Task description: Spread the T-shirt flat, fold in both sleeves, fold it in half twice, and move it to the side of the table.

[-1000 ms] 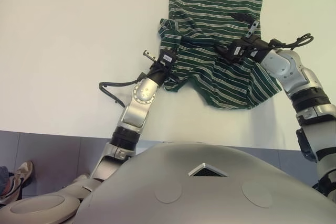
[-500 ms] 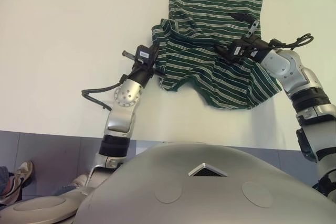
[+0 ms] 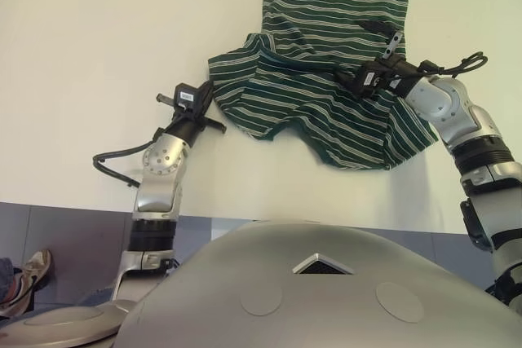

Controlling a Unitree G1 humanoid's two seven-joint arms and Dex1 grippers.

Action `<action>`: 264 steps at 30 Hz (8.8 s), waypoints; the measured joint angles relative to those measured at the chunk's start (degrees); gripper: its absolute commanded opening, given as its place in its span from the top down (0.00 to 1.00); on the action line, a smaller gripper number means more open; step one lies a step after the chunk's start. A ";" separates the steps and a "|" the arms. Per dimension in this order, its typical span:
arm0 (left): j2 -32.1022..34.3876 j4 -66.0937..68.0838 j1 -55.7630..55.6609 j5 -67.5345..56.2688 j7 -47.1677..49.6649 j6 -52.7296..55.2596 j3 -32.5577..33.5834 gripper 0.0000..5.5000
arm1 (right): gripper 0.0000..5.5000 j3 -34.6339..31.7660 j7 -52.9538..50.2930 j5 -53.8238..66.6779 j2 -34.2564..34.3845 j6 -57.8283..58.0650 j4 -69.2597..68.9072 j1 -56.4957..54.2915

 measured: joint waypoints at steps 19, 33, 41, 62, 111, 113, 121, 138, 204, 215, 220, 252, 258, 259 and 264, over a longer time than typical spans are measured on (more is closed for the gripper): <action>-1.72 -4.28 -1.76 -3.66 -1.00 -24.51 3.54 0.26 | 0.02 -5.33 15.57 27.08 0.65 -3.39 -17.00 14.09; 15.84 19.62 -18.34 47.81 18.09 -29.72 -4.92 0.03 | 0.02 -16.51 29.16 40.82 -3.10 2.28 -28.26 22.97; 23.99 18.28 -20.61 53.93 17.25 -32.27 -14.96 0.03 | 0.02 -18.63 33.21 42.17 -3.05 3.58 -29.09 23.71; 47.45 -3.98 1.30 37.58 2.43 -33.34 -8.29 0.03 | 0.02 -21.71 41.97 34.20 -10.72 -0.87 -14.61 28.76; 45.00 -4.22 14.11 6.64 -9.96 -50.52 4.80 0.03 | 0.02 -26.68 40.66 40.50 -13.21 -1.72 -15.63 30.65; 45.44 -3.76 14.89 8.13 -10.96 -51.32 5.89 0.03 | 0.02 -27.52 40.67 40.73 -12.83 -1.45 -15.97 30.65; 44.94 -0.12 14.98 22.13 -11.08 -49.94 6.32 0.03 | 0.02 -29.30 41.89 42.25 -11.91 -0.68 -16.58 30.59; 40.17 4.11 4.34 30.96 -5.72 -48.85 -1.06 0.40 | 0.02 -30.28 44.03 42.77 -9.88 1.11 -18.77 30.51; 22.34 0.69 -8.13 28.34 -9.69 -46.25 -17.10 1.00 | 0.02 -30.82 44.79 42.62 -7.63 2.47 -22.59 30.18; 18.97 7.04 -12.62 33.31 -5.62 -45.12 -19.75 1.00 | 0.02 -30.46 44.10 42.57 -7.18 2.98 -24.95 30.65; 18.50 9.38 -14.29 31.34 -5.26 -45.14 -20.94 1.00 | 0.02 -30.45 44.18 42.69 -7.18 3.56 -25.33 30.74; 17.73 3.83 -8.72 17.36 -4.68 -45.18 -15.27 0.57 | 0.02 -40.85 30.21 18.10 -19.52 -0.25 -16.26 40.76; 17.95 3.35 -8.39 15.77 -4.89 -45.21 -14.64 0.57 | 0.02 -41.03 30.01 18.80 -21.12 -1.46 -13.77 43.12; 17.96 3.35 -8.36 15.74 -4.89 -45.21 -14.60 0.57 | 0.02 -41.03 30.04 19.26 -21.29 -1.53 -13.65 43.53; 17.88 3.35 -7.82 15.74 -4.87 -45.23 -14.25 0.56 | 0.05 -39.79 30.46 20.27 -21.98 -1.78 -13.42 43.64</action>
